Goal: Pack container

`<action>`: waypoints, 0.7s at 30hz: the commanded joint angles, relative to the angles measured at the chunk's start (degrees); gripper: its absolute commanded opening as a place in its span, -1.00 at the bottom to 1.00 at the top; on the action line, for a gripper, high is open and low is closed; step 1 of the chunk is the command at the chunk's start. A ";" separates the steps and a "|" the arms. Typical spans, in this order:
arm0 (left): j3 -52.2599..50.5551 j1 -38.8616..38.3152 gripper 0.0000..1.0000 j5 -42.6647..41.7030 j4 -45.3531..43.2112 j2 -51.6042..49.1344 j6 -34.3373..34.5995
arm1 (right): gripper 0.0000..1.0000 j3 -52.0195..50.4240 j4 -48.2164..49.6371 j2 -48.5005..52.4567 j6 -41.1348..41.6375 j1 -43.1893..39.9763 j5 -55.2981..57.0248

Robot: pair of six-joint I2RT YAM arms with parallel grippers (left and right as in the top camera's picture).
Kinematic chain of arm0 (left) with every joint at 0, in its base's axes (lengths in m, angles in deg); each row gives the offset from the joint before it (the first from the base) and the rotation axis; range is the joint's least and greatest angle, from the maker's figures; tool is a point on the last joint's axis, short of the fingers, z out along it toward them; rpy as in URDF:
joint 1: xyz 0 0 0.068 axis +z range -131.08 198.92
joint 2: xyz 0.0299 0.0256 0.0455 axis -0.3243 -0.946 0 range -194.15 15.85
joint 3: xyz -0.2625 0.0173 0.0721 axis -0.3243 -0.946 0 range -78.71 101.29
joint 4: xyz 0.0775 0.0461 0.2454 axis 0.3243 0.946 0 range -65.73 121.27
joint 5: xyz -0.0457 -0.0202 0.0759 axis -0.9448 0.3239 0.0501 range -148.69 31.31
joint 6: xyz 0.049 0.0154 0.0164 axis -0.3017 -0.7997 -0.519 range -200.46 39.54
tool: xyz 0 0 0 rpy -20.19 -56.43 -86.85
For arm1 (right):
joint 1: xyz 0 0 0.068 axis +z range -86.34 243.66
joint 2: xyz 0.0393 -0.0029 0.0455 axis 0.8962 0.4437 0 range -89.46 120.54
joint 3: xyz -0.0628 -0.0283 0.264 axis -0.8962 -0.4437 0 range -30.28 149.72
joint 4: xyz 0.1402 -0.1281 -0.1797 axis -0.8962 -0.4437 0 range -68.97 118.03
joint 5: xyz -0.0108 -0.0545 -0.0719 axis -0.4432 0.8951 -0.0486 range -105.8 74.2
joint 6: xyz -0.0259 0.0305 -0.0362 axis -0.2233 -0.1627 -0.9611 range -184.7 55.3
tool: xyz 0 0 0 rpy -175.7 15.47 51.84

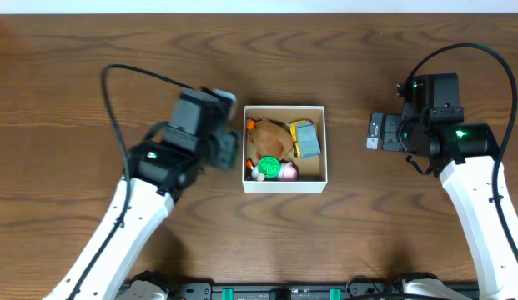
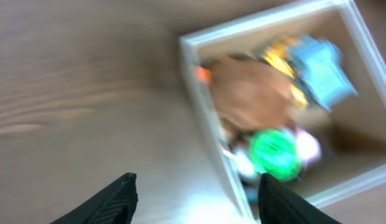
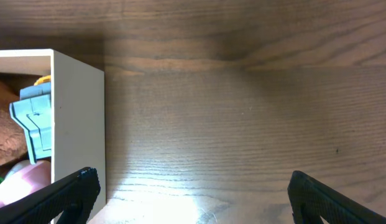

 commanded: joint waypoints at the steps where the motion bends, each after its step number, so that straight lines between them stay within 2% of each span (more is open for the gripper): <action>1: 0.09 -4.17 0.21 -1.84 1.99 -1.09 0.42 | 0.99 -0.13 -0.13 0.17 -0.90 0.46 0.20; 4: -1.14 -7.87 0.21 -1.84 2.58 -2.97 2.95 | 0.98 -0.13 -0.07 0.17 -0.87 0.46 0.20; 11: -1.77 -14.64 0.22 -1.79 1.99 -11.61 2.89 | 0.98 -0.13 -0.48 0.17 -0.90 0.46 0.20; 21: -1.77 -15.15 0.22 -1.79 2.03 -16.68 2.91 | 0.99 -0.15 -1.42 0.17 -0.90 0.42 1.11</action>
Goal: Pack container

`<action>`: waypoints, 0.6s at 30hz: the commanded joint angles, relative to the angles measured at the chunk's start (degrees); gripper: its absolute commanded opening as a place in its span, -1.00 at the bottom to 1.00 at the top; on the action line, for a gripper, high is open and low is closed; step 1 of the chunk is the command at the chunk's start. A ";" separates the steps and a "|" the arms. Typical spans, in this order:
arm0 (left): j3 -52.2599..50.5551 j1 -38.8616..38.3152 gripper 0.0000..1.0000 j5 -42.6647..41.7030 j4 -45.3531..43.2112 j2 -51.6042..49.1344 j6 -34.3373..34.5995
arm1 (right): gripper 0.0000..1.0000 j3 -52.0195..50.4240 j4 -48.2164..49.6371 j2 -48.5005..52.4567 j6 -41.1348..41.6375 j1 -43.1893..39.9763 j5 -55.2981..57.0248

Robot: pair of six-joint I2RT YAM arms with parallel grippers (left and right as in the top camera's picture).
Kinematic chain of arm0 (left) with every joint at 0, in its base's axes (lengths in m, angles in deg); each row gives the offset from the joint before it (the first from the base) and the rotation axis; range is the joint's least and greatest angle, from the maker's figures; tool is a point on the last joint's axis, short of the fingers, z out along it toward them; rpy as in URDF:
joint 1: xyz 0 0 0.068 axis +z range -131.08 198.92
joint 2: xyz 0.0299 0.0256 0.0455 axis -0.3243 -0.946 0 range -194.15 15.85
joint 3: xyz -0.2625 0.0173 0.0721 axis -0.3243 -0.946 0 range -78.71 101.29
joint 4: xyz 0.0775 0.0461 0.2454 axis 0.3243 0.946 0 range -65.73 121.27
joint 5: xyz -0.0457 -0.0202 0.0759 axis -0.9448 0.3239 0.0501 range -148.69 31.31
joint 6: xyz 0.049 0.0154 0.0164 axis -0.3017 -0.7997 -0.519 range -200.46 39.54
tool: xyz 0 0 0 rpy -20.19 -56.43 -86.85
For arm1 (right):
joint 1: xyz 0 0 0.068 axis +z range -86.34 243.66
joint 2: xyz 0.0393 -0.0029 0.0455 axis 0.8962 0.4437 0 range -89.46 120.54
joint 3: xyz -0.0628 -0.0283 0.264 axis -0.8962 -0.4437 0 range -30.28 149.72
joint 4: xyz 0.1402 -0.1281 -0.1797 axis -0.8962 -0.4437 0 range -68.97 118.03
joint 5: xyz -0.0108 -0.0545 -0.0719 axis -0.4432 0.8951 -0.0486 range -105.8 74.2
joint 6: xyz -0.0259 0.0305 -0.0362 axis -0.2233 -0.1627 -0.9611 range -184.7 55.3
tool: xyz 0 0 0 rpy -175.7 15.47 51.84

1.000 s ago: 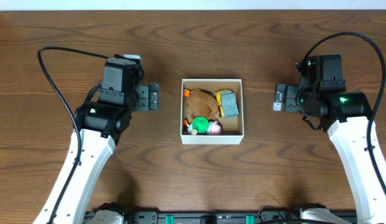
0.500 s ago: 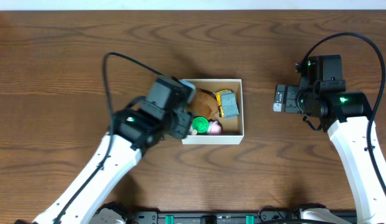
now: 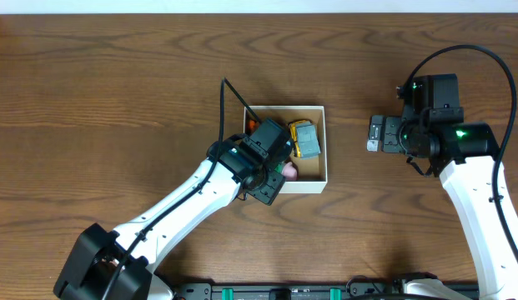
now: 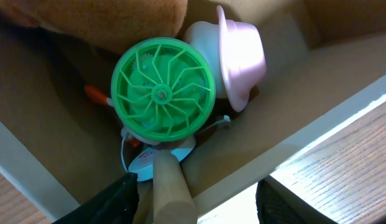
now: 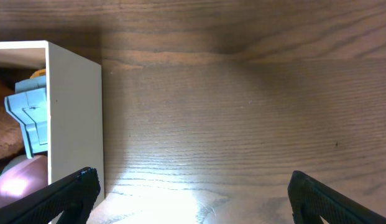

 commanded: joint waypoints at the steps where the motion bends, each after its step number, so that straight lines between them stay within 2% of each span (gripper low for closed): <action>1: -0.52 -0.02 0.22 -0.20 0.15 -0.02 0.72 | 0.99 -0.15 -0.26 0.15 -0.90 0.42 0.90; 18: 0.35 0.02 0.34 0.04 -1.84 7.34 0.72 | 0.99 -0.15 -0.46 0.15 -0.90 0.42 1.11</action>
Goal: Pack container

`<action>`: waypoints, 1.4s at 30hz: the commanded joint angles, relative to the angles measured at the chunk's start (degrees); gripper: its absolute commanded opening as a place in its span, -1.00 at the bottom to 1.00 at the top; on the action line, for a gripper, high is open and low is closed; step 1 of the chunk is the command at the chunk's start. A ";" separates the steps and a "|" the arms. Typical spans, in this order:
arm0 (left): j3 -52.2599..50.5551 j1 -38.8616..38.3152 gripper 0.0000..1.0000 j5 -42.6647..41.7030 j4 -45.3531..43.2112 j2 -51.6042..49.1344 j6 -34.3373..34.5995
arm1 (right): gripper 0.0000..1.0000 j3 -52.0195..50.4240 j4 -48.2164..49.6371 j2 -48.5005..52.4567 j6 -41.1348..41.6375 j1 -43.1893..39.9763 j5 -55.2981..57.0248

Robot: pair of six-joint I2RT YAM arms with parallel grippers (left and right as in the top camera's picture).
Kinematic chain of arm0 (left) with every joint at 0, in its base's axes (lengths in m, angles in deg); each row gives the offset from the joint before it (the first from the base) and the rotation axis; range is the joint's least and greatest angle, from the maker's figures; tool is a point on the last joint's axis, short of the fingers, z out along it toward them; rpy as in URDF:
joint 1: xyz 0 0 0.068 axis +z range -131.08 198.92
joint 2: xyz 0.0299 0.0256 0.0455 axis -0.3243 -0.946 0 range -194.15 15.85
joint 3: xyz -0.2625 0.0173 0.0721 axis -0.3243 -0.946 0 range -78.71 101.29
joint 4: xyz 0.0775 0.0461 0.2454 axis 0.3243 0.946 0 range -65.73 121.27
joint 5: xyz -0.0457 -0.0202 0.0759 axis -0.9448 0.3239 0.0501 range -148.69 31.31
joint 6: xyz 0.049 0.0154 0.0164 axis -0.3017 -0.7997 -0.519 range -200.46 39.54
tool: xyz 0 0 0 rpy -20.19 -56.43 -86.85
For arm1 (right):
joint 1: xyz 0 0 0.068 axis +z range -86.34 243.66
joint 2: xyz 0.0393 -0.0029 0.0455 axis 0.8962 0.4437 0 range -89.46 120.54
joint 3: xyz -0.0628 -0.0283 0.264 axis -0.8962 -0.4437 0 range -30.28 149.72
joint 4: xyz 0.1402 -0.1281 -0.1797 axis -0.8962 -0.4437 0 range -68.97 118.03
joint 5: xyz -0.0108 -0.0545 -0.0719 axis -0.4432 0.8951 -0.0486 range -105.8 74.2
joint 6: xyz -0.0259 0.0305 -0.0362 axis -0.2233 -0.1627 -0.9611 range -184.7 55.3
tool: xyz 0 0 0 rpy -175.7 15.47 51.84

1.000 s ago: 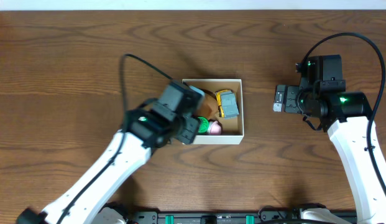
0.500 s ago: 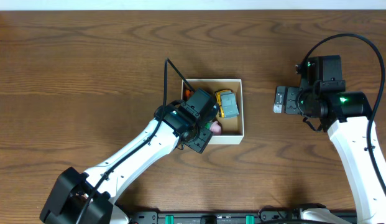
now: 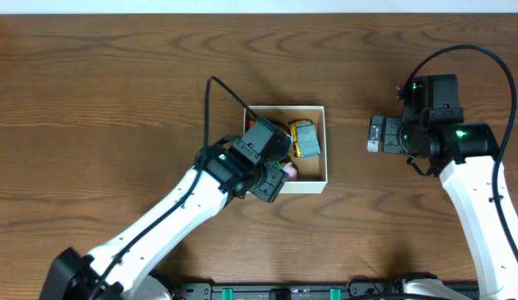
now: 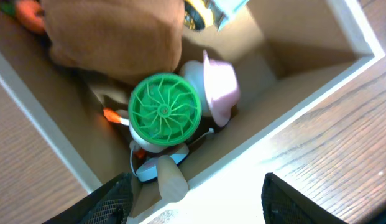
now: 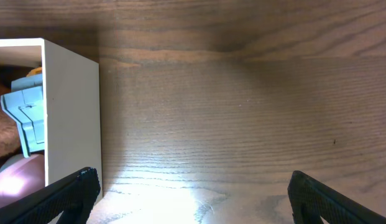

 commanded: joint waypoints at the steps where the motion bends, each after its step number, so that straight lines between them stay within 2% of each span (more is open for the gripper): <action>1: 0.35 0.02 0.33 0.04 0.02 0.52 0.57 | 0.99 -0.15 -0.09 0.17 -0.90 0.42 0.81; 18: 0.28 0.02 0.33 0.68 -1.05 -7.06 1.05 | 0.98 -0.15 -1.11 0.17 -0.92 0.42 1.03; 24: 0.31 0.02 0.30 0.63 -1.40 -6.95 1.88 | 0.99 -0.15 -1.27 0.17 -0.90 0.42 2.10; 26: 0.33 0.02 0.23 0.63 -1.27 -6.54 2.93 | 0.99 -0.15 -1.27 0.17 -0.92 0.42 2.10; 35: 0.35 0.02 0.23 0.57 -1.29 -2.43 6.21 | 0.99 -0.15 -1.31 0.20 -0.92 0.42 2.10; 42: 0.35 0.02 0.23 -3.48 -1.16 0.48 8.63 | 0.98 -0.15 -1.31 0.96 -0.92 0.42 2.10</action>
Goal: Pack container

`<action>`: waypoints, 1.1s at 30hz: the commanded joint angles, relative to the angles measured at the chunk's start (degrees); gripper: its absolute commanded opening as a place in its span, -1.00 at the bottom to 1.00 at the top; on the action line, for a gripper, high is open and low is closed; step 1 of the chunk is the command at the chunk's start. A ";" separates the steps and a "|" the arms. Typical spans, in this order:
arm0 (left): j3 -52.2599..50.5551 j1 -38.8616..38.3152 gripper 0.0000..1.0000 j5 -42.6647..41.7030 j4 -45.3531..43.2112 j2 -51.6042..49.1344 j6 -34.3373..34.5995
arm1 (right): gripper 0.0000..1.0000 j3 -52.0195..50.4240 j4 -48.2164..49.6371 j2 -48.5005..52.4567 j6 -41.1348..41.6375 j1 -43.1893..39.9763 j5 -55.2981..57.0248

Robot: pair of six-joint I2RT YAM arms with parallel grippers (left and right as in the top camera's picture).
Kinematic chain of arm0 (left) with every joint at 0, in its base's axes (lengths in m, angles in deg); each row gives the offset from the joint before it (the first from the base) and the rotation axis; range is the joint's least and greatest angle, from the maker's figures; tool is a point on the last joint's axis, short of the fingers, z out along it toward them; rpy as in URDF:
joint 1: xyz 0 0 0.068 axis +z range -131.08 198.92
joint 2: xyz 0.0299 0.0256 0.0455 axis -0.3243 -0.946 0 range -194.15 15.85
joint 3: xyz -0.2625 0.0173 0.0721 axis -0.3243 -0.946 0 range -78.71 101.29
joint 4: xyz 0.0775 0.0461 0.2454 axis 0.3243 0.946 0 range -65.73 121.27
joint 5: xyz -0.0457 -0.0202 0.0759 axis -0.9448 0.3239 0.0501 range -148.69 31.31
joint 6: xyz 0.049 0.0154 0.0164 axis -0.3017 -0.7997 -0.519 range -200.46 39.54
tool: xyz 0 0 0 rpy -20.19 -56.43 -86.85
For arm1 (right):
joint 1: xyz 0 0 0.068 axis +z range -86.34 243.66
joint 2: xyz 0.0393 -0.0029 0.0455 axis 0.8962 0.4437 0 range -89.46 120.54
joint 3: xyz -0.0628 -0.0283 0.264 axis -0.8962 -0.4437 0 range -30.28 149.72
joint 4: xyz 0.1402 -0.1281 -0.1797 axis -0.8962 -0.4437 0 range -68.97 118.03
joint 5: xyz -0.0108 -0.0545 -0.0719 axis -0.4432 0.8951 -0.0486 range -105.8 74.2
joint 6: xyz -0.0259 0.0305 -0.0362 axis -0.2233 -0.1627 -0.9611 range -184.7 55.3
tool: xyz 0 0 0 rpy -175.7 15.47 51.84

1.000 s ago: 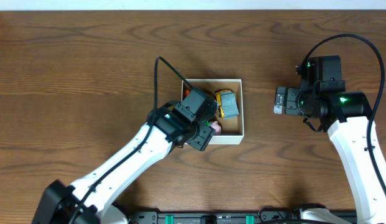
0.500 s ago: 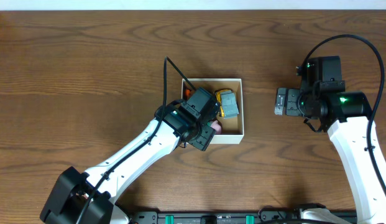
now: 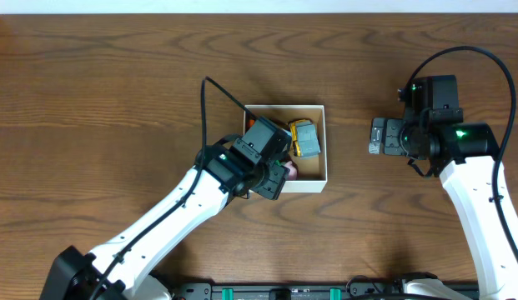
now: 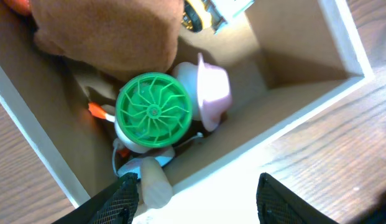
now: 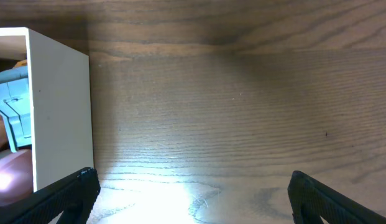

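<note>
The white box (image 3: 321, 171) stands at mid-table. It holds a brown plush (image 4: 105, 31), a green fan wheel (image 4: 153, 112), a pink hat-shaped toy (image 4: 211, 90), a yellow and blue toy car (image 3: 304, 138) and a pale wooden peg (image 4: 154, 182). My left gripper (image 4: 199, 202) hangs open over the box's front-left corner, astride the front wall, its left finger next to the peg. My right gripper (image 5: 193, 199) is open over bare wood to the right of the box, holding nothing.
The dark wooden table (image 3: 92, 92) stretches wide on both sides of the box. The box's right wall (image 5: 59, 106) shows at the left of the right wrist view, with the blue car (image 5: 9, 118) behind it. A black cable loops over each arm.
My left gripper has shifted slightly over the same corner of the box and is still open. My right gripper has edged a little to the right, away from the box.
At first my left gripper was open over the table just left of the box. Then it was low inside the front-left corner, close above the green wheel and the peg. After that it stood higher over that corner, where it still is. The right arm hardly moved.
</note>
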 commanded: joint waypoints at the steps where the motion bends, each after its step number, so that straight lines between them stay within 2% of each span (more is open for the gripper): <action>1: 0.35 0.09 0.22 -1.81 0.15 1.46 2.51 | 0.98 -0.17 -0.09 1.16 -0.92 0.42 0.66; 15: 0.35 0.07 0.22 -1.81 3.61 1.44 7.45 | 0.98 -0.17 -0.46 2.16 -0.90 0.42 0.66; 33: 0.28 0.00 0.22 -5.20 1.84 -2.75 8.04 | 0.98 -0.17 -0.52 2.16 -0.90 0.42 0.66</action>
